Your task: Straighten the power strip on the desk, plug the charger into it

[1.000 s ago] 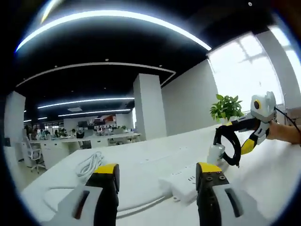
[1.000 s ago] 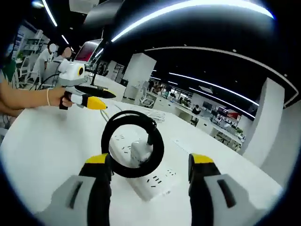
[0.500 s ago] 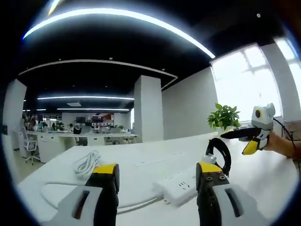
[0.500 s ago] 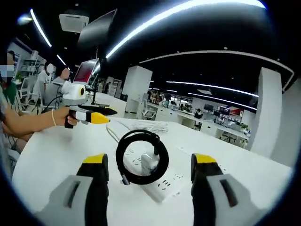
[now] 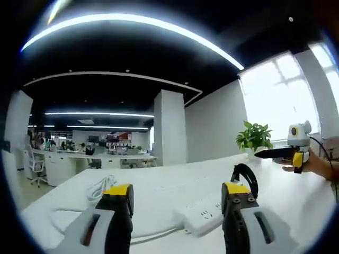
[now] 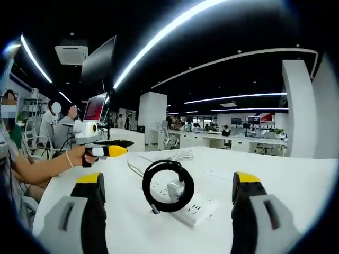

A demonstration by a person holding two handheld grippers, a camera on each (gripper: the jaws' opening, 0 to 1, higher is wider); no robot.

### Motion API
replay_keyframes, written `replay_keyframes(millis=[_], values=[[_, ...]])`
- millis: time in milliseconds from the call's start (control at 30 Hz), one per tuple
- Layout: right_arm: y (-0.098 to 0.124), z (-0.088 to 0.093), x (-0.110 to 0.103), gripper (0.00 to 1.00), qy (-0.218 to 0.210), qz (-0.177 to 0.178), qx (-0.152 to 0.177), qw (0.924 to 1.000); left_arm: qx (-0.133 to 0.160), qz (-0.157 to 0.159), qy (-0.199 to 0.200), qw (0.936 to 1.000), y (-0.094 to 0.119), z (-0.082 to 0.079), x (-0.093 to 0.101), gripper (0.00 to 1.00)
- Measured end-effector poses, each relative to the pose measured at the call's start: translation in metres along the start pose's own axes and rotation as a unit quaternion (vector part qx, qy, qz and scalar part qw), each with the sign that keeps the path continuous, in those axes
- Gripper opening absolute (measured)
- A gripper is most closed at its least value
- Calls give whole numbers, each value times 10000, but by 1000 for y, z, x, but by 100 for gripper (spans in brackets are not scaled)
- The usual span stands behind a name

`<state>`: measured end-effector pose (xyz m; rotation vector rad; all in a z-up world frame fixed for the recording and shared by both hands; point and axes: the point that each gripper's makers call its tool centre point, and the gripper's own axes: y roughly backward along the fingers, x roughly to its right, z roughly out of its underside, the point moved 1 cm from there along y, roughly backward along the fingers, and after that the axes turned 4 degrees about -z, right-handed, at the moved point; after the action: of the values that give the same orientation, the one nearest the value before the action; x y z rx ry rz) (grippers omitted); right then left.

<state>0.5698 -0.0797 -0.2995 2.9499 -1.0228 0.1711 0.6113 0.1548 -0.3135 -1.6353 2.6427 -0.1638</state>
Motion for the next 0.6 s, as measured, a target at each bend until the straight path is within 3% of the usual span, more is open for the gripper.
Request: replay_keyframes(millis=[67, 133, 167, 233, 300, 433, 567, 600], values=[[2, 3, 3, 100, -26, 70, 6, 10000, 35, -40, -256, 9997, -1, 2, 1, 73], [3, 9, 4, 100, -35, 89, -42, 9999, 90, -37, -246, 9997, -3, 1, 4, 81], [3, 15, 5, 100, 13, 124, -122, 9998, 264, 40, -220, 9994, -4, -3, 9, 84], [2, 33, 15, 100, 143, 309, -424, 9985, 322, 189, -203, 9991, -8, 0, 16, 93], [1, 47, 20, 100, 188, 366, -643, 9971, 67, 337, -365, 9987, -14, 13, 24, 99], [-5, 70, 34, 100, 114, 553, -751, 9956, -674, 385, -1039, 9916, -17, 48, 34, 99], [-17, 87, 43, 96, -145, 554, -790, 9952, -767, 337, -1234, 9888, -19, 55, 35, 98], [-19, 95, 44, 94, -251, 576, -979, 9932, -799, 326, -1217, 9888, -20, 57, 34, 94]])
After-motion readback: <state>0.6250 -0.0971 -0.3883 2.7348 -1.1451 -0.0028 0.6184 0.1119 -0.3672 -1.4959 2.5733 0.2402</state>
